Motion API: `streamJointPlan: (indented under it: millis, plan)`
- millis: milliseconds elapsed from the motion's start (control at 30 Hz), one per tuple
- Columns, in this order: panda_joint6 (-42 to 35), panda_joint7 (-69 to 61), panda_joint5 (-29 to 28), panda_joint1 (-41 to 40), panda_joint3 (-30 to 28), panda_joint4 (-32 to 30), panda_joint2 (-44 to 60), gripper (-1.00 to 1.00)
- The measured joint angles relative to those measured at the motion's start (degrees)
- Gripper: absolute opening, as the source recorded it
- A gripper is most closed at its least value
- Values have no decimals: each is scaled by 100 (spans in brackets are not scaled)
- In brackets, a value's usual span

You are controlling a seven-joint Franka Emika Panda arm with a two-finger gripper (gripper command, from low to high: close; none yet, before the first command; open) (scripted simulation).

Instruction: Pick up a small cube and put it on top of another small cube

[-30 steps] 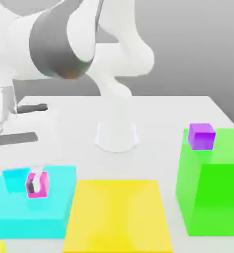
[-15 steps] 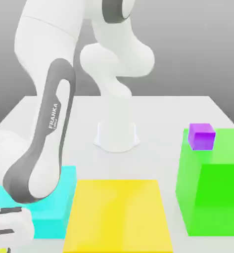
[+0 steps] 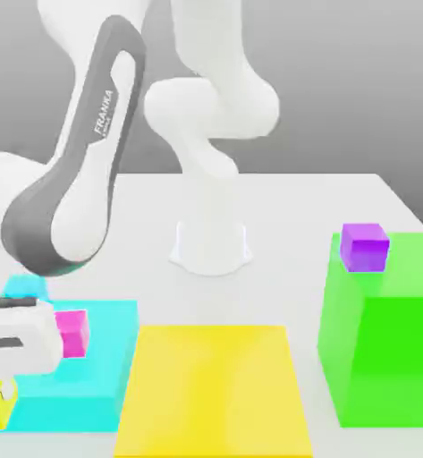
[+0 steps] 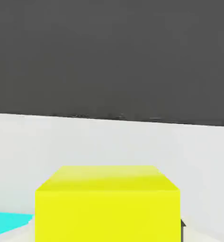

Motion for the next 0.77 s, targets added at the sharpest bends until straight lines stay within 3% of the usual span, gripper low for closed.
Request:
streamJointPlan:
  millis: [233,500,667,700,767]
  plan:
    - [-153,1077,-810,207,-303,-1057,-1345,-100]
    - [-207,2492,-2028,-146,-23,-2266,-2911,-100]
    - [777,2291,-1690,-74,-74,-2568,-2212,-100]
    - [897,2250,-1635,-60,-83,-2592,-2110,100]
    - [896,2250,-1635,-60,-83,-2592,-2110,100]
